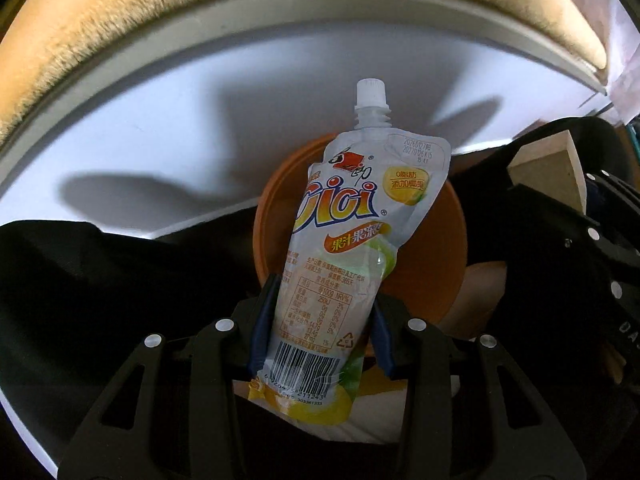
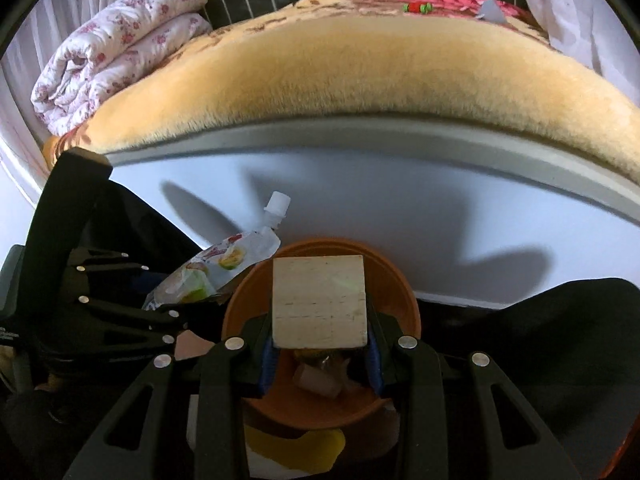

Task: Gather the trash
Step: 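Carry block and juice pouch over the orange bucket and open both tools, then grasp the red toy car with the left tool while the right tool grasps the grey funnel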

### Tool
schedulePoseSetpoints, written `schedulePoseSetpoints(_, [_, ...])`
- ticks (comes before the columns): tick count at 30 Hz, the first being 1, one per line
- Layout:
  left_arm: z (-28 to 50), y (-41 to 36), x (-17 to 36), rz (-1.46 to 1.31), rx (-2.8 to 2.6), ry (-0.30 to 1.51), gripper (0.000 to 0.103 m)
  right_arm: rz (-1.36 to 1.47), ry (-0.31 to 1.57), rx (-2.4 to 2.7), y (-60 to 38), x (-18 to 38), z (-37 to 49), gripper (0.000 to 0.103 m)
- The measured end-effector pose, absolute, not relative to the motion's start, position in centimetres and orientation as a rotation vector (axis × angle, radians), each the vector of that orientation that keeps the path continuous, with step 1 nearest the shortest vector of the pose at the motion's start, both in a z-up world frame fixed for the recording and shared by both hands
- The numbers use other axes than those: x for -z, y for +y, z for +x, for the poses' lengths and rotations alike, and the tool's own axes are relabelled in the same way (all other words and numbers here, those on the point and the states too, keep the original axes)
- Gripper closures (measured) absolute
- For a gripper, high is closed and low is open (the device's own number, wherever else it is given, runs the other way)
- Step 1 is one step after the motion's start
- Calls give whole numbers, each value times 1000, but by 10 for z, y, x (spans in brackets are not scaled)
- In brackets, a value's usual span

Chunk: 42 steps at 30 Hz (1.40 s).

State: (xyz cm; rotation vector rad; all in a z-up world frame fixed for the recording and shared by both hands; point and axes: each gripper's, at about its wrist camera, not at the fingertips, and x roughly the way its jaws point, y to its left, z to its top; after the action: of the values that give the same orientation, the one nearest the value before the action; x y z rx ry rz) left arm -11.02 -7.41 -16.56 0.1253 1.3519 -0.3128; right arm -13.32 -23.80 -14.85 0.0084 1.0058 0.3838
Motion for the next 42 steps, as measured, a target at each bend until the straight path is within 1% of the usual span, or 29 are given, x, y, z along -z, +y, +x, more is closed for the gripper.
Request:
schedulePoseSetpoints(8, [-102,-72,183,117,304,1404,62,42,1089,-366,-244,169,-124,68])
schedulePoseSetpoints(17, [-101,-73,187,105,310,1421,62,35,1119,-370,-243,177,-122,68])
schedulePoseSetpoints(18, [-101,-74,187,103,307,1420,58,35,1124,-372,-242,178,-122,68])
schedulePoseSetpoints(19, [-101,-73,187,104,305,1421,51,32,1129,-376,-242,178,-119,65])
schedulePoseSetpoints(20, [-101,-73,187,107,294,1423,29,30,1133,-376,-242,178,-118,46])
schedulePoseSetpoints(21, [-102,-73,186,105,283,1415,17,24,1130,-362,-243,177,-119,37])
schedulePoseSetpoints(22, [-102,-72,184,93,277,1399,16,23,1120,-353,-244,176,-119,32])
schedulePoseSetpoints(28, [-107,-73,178,104,268,1373,16,68,1087,-344,-255,169,-120,32])
schedulePoseSetpoints(34, [-114,-74,157,148,252,1295,16,67,1042,-336,-257,157,-133,32])
schedulePoseSetpoints(37, [-119,-75,138,181,253,1226,16,78,995,-334,-261,139,-138,31])
schedulePoseSetpoints(40, [-125,-76,105,215,266,1103,16,84,916,-331,-267,114,-142,22])
schedulePoseSetpoints(42, [-126,-74,77,215,283,1009,16,89,872,-338,-272,97,-140,22])
